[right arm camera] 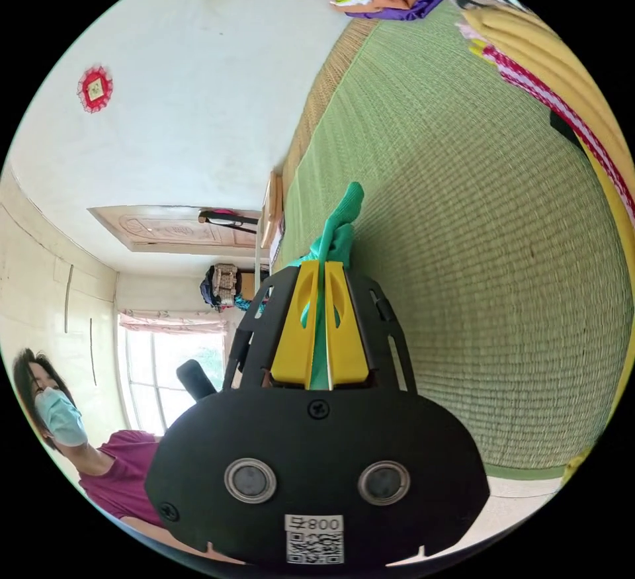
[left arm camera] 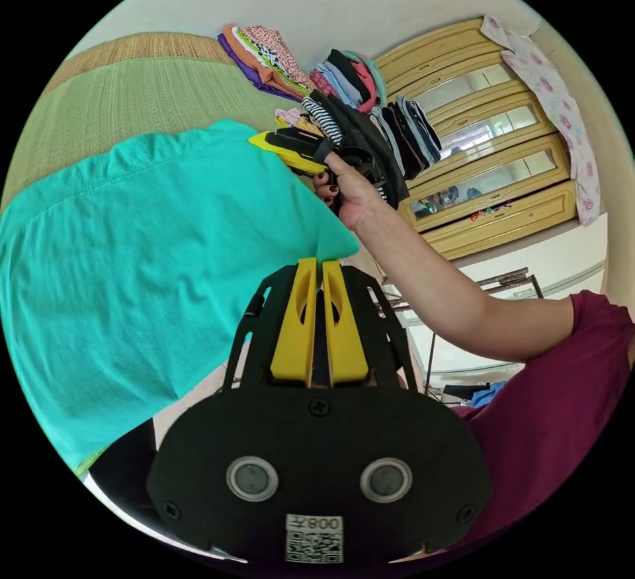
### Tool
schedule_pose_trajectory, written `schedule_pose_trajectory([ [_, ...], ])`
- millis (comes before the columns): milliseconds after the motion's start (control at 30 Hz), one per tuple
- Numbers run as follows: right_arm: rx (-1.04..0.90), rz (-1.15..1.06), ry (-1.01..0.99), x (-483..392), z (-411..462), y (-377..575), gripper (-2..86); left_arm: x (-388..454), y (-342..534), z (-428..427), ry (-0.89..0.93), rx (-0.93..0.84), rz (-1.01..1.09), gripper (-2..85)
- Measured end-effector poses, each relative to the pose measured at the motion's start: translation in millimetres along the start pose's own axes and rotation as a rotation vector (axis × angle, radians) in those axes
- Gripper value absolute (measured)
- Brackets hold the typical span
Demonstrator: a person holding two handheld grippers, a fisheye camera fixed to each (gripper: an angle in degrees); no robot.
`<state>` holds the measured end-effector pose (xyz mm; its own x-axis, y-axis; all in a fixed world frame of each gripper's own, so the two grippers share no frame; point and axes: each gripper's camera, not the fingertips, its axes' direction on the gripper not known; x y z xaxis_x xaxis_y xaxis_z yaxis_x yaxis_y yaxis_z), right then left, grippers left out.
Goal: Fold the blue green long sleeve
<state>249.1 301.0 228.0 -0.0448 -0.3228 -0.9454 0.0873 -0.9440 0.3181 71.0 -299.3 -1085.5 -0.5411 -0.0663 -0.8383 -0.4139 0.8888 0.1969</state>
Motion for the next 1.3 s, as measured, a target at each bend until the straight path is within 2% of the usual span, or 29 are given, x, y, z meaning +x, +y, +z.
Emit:
schedule_pose_trajectory([
  [300, -0.025, -0.141, -0.039, -115.6, 53.6, 4.6, 1.2, -64.3, 111.3, -136.6, 0.043, 0.187, -0.069, 1.1],
  [767, -0.166, -0.308, 0.016, -290.2, 232.0, 11.3, 1.2, -193.3, 304.4, -323.4, 0.081, 0.477, -0.269, 1.1],
  [1067, -0.286, -0.310, 0.153, -345.0, 377.6, 14.3, 1.1, -292.6, 424.8, -403.1, 0.079, 0.585, -0.458, 1.1],
  [1300, -0.348, -0.302, 0.261, -372.1, 463.2, 13.4, 1.1, -366.6, 501.0, -441.7, 0.158, 0.637, -0.585, 1.1],
])
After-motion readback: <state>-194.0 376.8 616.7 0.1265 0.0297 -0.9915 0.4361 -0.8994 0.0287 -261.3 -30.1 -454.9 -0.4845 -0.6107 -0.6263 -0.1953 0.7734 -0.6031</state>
